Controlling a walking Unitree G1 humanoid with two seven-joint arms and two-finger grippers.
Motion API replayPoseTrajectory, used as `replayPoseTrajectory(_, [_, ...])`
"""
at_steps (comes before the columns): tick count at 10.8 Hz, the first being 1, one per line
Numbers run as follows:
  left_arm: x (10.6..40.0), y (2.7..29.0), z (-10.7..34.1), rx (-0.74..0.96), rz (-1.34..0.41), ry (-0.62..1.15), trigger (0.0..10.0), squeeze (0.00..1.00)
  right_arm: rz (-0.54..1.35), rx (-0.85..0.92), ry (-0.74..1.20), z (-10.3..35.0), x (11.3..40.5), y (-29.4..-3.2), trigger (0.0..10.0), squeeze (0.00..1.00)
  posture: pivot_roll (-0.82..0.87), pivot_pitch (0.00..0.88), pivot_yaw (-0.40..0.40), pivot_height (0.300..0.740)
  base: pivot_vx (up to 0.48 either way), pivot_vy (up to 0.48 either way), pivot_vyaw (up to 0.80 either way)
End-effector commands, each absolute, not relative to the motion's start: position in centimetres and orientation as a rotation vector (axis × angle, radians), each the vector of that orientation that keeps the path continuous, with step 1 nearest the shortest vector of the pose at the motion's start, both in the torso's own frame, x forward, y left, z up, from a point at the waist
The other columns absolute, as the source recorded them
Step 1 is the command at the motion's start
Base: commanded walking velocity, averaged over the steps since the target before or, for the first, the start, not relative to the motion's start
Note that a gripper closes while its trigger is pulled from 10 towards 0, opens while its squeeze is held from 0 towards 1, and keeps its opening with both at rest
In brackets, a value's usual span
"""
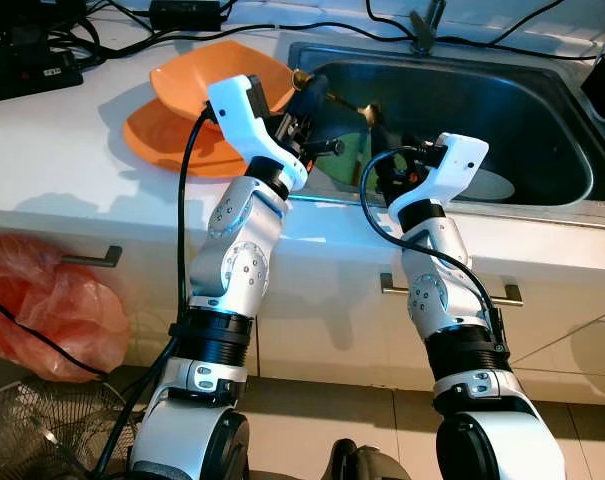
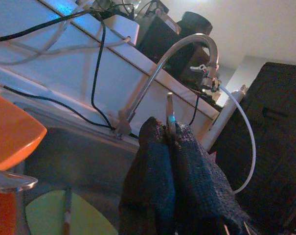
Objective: Kitchen organization
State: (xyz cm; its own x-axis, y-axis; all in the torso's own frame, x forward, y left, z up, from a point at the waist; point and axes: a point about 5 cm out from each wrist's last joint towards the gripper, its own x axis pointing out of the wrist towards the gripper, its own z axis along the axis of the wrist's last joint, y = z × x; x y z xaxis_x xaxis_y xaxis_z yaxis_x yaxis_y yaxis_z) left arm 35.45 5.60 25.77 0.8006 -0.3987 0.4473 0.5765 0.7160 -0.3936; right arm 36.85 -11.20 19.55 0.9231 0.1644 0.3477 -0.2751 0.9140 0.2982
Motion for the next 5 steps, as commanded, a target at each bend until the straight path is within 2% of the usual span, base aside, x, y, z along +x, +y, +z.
replayPoseTrajectory(1, [35.1, 4.4, 25.6, -0.560, -0.585, -0.342, 10.0, 0.00, 0.222, 0.347, -0.329, 19.5, 36.7, -11.7, 10.0, 1.00, 0.07, 0.118, -0.030, 0.740, 0.000, 0.000, 0.00])
replayPoseTrajectory(2, [35.1, 4.3, 25.5, -0.559, -0.586, -0.340, 10.0, 0.00, 0.224, 0.342, -0.327, 19.5, 36.7, -11.7, 10.0, 1.00, 0.07, 0.121, -0.030, 0.740, 0.000, 0.000, 0.00])
replayPoseTrajectory(3, [35.1, 4.1, 25.4, -0.554, -0.591, -0.334, 10.0, 0.00, 0.257, 0.333, -0.318, 19.4, 36.6, -11.4, 10.0, 0.00, 0.07, 0.123, -0.029, 0.740, 0.000, 0.000, 0.00])
replayPoseTrajectory(5, [35.1, 4.1, 25.4, -0.549, -0.595, -0.333, 10.0, 0.00, 0.341, 0.322, -0.318, 19.3, 36.2, -10.4, 10.0, 0.00, 0.07, 0.124, -0.029, 0.740, 0.000, 0.000, 0.00])
